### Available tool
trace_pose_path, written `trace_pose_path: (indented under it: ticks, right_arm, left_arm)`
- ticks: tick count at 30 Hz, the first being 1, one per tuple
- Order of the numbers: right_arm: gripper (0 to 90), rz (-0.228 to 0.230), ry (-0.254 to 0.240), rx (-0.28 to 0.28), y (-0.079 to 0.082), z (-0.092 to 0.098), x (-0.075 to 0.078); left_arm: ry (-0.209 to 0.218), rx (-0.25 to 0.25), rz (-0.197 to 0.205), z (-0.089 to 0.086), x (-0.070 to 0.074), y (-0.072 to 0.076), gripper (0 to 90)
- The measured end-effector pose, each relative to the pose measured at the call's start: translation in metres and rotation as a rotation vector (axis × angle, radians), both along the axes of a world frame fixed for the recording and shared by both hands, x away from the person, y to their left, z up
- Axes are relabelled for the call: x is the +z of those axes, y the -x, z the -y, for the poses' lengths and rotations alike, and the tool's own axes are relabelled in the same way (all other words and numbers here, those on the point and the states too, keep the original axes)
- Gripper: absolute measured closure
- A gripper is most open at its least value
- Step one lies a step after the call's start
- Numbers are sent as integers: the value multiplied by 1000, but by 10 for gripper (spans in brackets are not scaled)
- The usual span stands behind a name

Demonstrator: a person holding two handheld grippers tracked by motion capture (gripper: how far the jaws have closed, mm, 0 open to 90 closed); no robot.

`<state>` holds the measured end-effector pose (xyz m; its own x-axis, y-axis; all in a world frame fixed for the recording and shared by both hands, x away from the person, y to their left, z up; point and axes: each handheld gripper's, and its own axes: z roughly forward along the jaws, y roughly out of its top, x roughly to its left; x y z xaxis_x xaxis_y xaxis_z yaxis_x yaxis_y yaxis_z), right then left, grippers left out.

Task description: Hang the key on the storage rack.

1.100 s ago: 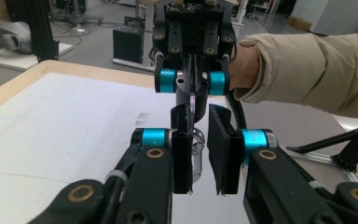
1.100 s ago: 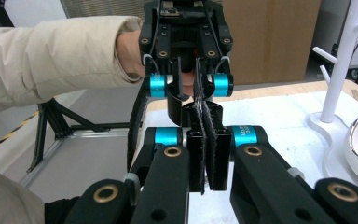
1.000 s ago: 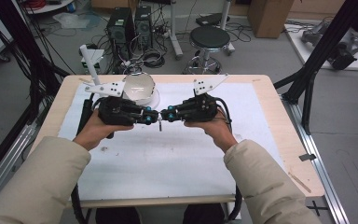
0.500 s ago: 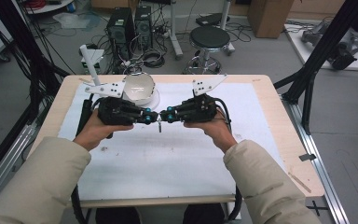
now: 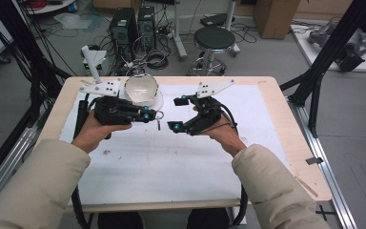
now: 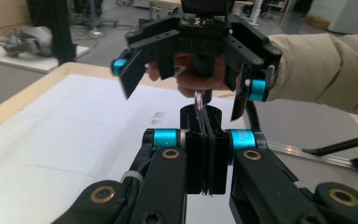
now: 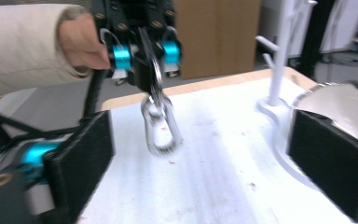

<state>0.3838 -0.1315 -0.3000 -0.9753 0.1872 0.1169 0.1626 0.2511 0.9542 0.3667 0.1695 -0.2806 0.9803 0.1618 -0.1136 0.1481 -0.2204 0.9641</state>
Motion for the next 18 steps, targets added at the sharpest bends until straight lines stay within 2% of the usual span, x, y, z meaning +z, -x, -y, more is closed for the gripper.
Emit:
trace_pose_path:
  ticks: [2, 6, 7, 8, 9, 10, 13, 14, 15, 18]
  right_arm:
    - [4, 11, -8, -39, 1, 8, -2]
    - [4, 45, -15, -135, 5, 33, -6]
    - [4, 45, -15, -135, 5, 33, -6]
    - [4, 68, -12, -188, 8, 45, -9]
    - [4, 68, -12, -188, 8, 45, -9]
    - [4, 77, -12, -247, 12, 58, -14]
    - [4, 117, 2, -326, 17, 74, -22]
    - [4, 122, 3, -355, 19, 80, -26]
    - [4, 114, -1, -383, 22, 86, -30]
    - [4, 120, -5, -464, 28, 103, -44]
  left_arm:
    - [2, 10, 3, -6, 1, -1, 885]
    - [-45, 44, 12, -23, 9, -6, 884]
    - [-50, 53, 15, -28, 12, -8, 884]
    - [-57, 63, 18, -33, 15, -9, 884]
    - [-62, 71, 21, -38, 19, -11, 884]
    - [-68, 82, 20, -42, 22, -13, 884]
    - [-95, 127, 13, -60, 33, -20, 885]
    - [-95, 127, 13, -60, 33, -20, 885]
    - [-127, 153, 15, -70, 39, -24, 885]
    - [-146, 180, 11, -80, 43, -27, 884]
